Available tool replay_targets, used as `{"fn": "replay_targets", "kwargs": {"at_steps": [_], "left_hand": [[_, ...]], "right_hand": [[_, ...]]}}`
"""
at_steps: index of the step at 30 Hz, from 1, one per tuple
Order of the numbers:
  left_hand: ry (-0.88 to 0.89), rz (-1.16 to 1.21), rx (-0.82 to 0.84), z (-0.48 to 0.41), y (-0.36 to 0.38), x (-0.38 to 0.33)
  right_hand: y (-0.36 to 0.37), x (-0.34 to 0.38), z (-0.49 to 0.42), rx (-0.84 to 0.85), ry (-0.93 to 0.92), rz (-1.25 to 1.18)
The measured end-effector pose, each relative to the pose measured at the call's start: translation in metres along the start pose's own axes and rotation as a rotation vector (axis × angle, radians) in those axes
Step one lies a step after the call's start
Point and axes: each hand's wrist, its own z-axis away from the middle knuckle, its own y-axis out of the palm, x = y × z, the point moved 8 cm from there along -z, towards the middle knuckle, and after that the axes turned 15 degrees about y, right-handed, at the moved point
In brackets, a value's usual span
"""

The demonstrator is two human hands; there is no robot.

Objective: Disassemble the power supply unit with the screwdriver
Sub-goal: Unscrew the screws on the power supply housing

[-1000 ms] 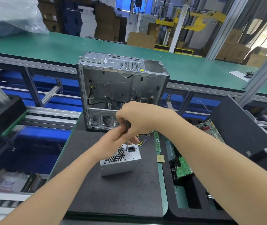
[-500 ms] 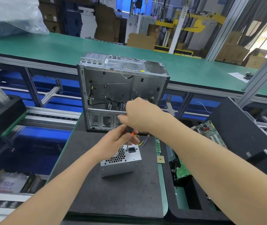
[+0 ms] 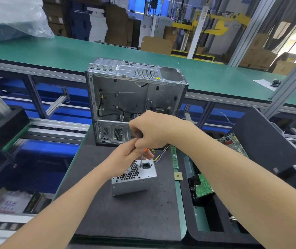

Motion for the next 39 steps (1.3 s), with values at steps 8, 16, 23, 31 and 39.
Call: {"fn": "replay_targets", "kwargs": {"at_steps": [8, 16, 23, 31, 39], "left_hand": [[0.004, 0.014, 0.019, -0.001, 0.005, 0.005], [0.034, 0.061, 0.014, -0.002, 0.004, -0.002], [0.001, 0.05, 0.023, -0.002, 0.005, -0.006], [0.013, -0.014, 0.052, -0.004, 0.006, -0.004], [0.001, 0.056, 0.028, -0.006, 0.007, 0.001]], "right_hand": [[-0.006, -0.021, -0.008, -0.18, 0.372, 0.013], [-0.002, -0.016, -0.011, -0.045, 0.148, 0.037], [0.003, -0.001, -0.001, 0.021, -0.008, 0.058], [-0.008, -0.006, 0.0, -0.027, 0.048, 0.066], [-0.001, -0.023, -0.014, -0.141, 0.34, -0.023]]}}
